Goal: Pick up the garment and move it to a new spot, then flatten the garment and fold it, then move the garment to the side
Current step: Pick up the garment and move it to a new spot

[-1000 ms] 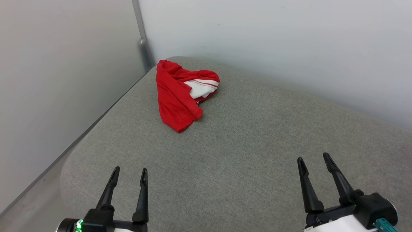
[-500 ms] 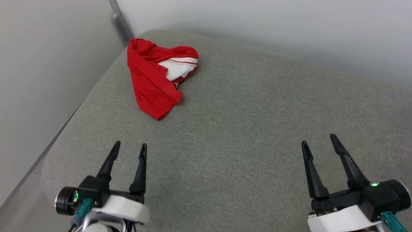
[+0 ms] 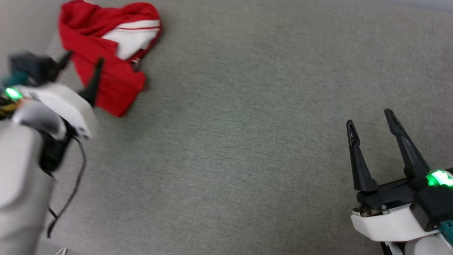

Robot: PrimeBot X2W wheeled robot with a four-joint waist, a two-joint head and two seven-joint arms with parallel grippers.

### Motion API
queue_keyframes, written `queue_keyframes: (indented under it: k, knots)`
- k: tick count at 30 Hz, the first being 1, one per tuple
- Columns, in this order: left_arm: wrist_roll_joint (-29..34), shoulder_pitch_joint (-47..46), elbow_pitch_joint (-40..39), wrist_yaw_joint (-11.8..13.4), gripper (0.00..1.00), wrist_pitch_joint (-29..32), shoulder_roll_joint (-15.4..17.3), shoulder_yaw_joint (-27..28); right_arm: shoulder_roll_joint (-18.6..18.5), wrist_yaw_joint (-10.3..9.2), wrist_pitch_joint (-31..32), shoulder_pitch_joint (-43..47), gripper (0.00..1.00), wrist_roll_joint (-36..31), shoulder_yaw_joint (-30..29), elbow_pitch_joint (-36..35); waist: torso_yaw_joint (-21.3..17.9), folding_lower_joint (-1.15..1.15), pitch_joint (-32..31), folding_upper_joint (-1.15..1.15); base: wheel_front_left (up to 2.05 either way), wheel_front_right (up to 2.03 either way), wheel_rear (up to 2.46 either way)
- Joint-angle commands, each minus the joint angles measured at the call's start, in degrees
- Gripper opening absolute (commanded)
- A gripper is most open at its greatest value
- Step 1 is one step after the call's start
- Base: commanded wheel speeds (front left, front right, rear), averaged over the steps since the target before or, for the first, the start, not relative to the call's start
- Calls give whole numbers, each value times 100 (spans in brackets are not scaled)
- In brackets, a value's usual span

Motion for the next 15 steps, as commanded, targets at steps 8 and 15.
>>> queue_keyframes:
  k: [8, 15]
  knots:
    - [-1684, -1074, 578, -6, 100, 2274, 1010, 161, 6, -2, 35, -134, 100, -83, 4, -194, -692, -1, 809, 0, 0, 0, 0]
    - [-2372, -1583, 1146, -6, 100, 3505, 1379, 345, 29, -2, -12, -226, 100, -139, 7, -246, -915, -1, 1170, 0, 0, 0, 0]
